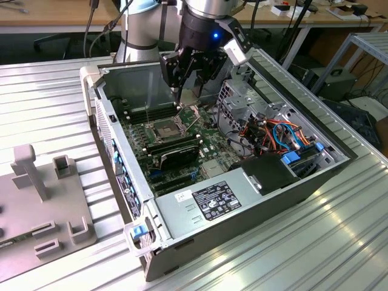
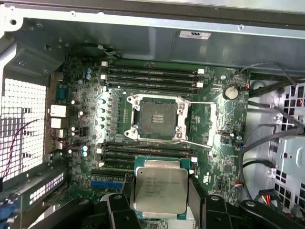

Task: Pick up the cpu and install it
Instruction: 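Pick up the cpu and move it towards the insertion slot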

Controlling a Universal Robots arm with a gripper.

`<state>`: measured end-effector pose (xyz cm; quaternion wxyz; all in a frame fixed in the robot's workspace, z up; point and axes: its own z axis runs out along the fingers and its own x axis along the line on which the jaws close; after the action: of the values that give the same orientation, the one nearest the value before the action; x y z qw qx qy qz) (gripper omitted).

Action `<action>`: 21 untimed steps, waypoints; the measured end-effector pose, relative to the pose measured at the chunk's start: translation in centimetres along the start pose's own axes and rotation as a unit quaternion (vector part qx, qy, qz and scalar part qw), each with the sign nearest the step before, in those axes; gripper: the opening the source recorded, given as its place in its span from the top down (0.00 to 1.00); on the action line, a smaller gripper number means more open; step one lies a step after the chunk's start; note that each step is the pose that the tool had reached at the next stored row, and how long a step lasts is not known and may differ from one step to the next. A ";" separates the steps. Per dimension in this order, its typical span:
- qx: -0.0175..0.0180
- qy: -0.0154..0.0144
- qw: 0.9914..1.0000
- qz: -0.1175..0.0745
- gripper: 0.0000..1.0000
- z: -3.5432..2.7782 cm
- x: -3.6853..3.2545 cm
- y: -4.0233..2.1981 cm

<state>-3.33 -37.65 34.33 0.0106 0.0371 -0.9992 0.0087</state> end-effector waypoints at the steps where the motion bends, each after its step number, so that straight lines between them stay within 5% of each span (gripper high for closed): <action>1: 0.000 0.000 1.000 0.001 0.45 0.28 -0.02 0.24; 11: 0.000 0.000 1.000 0.013 0.45 2.49 -0.10 1.50; 15: 0.000 0.000 1.000 0.013 0.45 2.86 0.68 2.14; 21: 0.000 0.000 1.000 0.013 0.45 3.79 0.61 3.01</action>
<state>-4.24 -34.77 30.50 0.0107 0.0240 -0.9996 0.0092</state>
